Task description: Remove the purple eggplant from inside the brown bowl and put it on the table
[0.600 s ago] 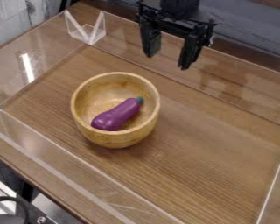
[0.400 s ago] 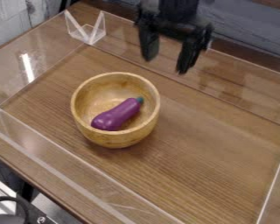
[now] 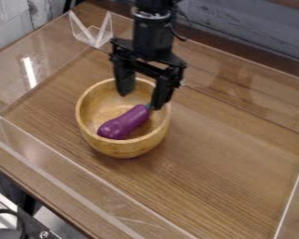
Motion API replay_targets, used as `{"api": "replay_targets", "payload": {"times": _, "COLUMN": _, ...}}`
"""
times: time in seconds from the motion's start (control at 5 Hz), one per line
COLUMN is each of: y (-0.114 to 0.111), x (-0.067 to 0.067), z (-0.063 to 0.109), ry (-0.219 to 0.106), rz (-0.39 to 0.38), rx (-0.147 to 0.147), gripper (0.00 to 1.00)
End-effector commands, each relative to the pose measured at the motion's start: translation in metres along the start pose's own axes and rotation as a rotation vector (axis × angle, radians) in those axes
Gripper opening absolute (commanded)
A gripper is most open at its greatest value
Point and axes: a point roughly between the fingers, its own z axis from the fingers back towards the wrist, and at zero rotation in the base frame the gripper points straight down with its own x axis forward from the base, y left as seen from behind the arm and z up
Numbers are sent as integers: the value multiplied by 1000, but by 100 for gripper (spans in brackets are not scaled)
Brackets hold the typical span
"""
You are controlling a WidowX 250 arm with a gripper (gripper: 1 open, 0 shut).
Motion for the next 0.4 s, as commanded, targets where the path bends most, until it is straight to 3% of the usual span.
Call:
{"api": "replay_targets", "payload": {"times": 0.0, "y": 7, "x": -2, "z": 10, "ry": -67, "rz": -2, "rx": 16, "gripper": 100}}
{"api": "replay_targets", "payload": {"times": 0.2, "y": 11, "x": -4, "z": 3, "ry": -75, "rz": -2, "rx": 20, "gripper": 100}}
